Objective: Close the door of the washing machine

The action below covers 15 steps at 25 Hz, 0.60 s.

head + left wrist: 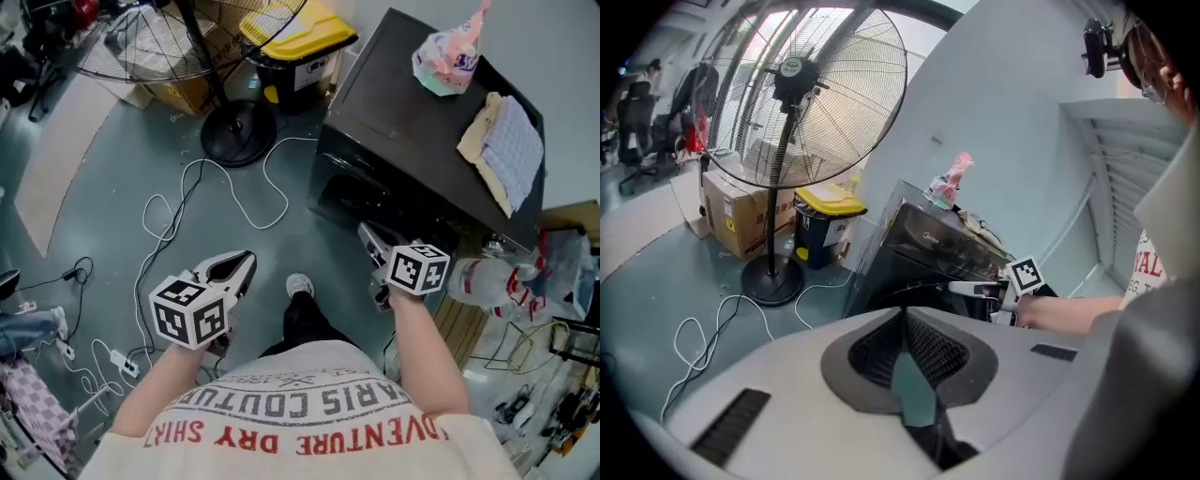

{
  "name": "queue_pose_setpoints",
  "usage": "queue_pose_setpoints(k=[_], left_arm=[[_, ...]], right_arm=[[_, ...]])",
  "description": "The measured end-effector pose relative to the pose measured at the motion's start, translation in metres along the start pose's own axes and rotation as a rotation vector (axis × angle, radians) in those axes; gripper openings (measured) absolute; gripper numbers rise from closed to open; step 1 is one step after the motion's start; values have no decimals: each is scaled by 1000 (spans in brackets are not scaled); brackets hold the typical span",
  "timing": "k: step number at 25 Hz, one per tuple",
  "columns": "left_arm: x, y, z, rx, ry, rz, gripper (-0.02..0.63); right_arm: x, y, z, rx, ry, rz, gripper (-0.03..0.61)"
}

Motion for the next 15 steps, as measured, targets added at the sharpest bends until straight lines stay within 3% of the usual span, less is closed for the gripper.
queue_pose_setpoints(k=[4, 7, 12, 15], left_arm=[[-14, 7, 12, -45, -26, -28, 40], [-28, 20, 21, -90, -60, -56, 40], [-52, 45, 38, -174, -125, -113, 40], [-68, 57, 49, -213, -181, -148, 40]], right_arm=[[45, 34, 5, -35, 45, 120, 21], [81, 64, -1, -38, 150, 202, 20], [140, 115, -17, -96, 398, 251, 20], [165, 141, -23, -125, 431, 296, 20]])
Point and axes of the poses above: the fingertips, and each gripper's own axes: y backward along the fingers, x to its left, z out of its top, the point moved 10 cm from there along y, backward along the fingers, and after that the axes turned 14 degrees about -y, right-handed, at the moved point
